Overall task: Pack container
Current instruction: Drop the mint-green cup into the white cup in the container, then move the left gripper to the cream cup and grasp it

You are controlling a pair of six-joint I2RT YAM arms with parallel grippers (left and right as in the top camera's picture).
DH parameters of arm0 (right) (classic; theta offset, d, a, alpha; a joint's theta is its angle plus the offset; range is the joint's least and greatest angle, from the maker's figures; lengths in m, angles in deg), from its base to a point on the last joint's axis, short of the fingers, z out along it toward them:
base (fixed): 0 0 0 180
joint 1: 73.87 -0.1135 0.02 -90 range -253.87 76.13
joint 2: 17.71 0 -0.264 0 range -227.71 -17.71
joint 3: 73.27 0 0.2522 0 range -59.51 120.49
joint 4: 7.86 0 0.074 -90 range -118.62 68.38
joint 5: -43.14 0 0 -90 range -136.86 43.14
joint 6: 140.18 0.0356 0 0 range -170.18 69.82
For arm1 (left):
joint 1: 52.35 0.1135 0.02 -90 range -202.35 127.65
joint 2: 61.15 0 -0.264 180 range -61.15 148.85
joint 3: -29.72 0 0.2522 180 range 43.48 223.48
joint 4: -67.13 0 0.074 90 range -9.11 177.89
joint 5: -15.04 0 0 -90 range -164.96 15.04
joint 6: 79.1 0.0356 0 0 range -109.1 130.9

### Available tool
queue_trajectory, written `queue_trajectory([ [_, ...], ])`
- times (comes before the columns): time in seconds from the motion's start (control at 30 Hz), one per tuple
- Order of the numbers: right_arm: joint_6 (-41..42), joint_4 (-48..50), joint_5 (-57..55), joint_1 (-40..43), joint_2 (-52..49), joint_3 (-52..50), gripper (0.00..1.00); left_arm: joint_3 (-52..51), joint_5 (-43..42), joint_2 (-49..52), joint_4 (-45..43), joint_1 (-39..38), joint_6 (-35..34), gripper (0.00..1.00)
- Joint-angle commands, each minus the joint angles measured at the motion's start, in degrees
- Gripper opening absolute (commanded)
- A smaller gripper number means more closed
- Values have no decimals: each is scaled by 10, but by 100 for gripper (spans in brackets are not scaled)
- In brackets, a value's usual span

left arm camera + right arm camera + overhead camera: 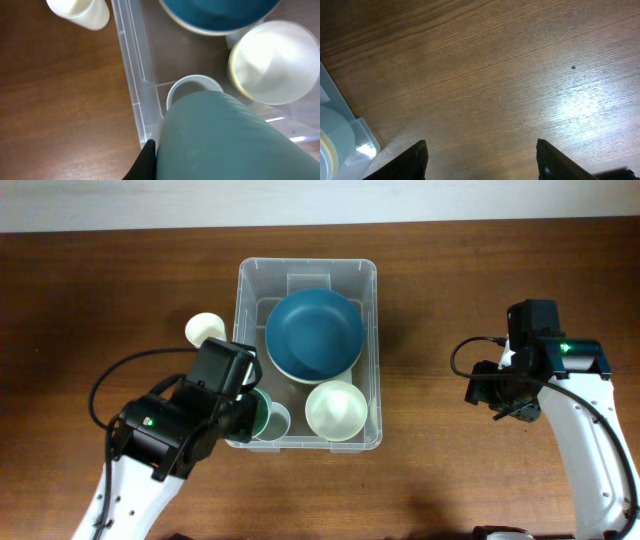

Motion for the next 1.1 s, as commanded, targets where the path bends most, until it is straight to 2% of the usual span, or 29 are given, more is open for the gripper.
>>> queue_trajectory([
  [0.0, -4, 1, -6, 3, 4, 1, 65, -25, -24, 49, -14, 21, 21, 1],
  [0.3, -4, 1, -7, 3, 4, 1, 65, -25, -35, 172, -28, 22, 27, 1],
  [0.33, -4, 1, -7, 3, 4, 1, 65, -25, -34, 178, -27, 22, 27, 5],
  [0.37, -4, 1, -7, 3, 4, 1, 65, -25, -34, 179, -27, 22, 27, 17],
  [0.4, -4, 1, -7, 3, 4, 1, 65, -24, -34, 179, -27, 22, 27, 39],
  [0.53, -4, 2, -7, 3, 4, 1, 65, -8, -34, 178, -11, 22, 27, 55],
  [0.67, -4, 2, -7, 3, 4, 1, 65, 71, -23, 167, 22, 22, 39, 56],
  [0.73, -4, 2, -7, 3, 4, 1, 65, 113, 14, 164, 23, 23, 42, 61],
  [0.83, -4, 2, -7, 3, 4, 1, 65, 166, 106, 163, -17, 59, 43, 62],
  [0.93, -4, 2, -7, 3, 4, 1, 65, 167, 92, 169, -84, 122, 61, 62],
  [1.07, -4, 2, -7, 3, 4, 1, 65, 167, 0, 223, -150, 231, 68, 62],
])
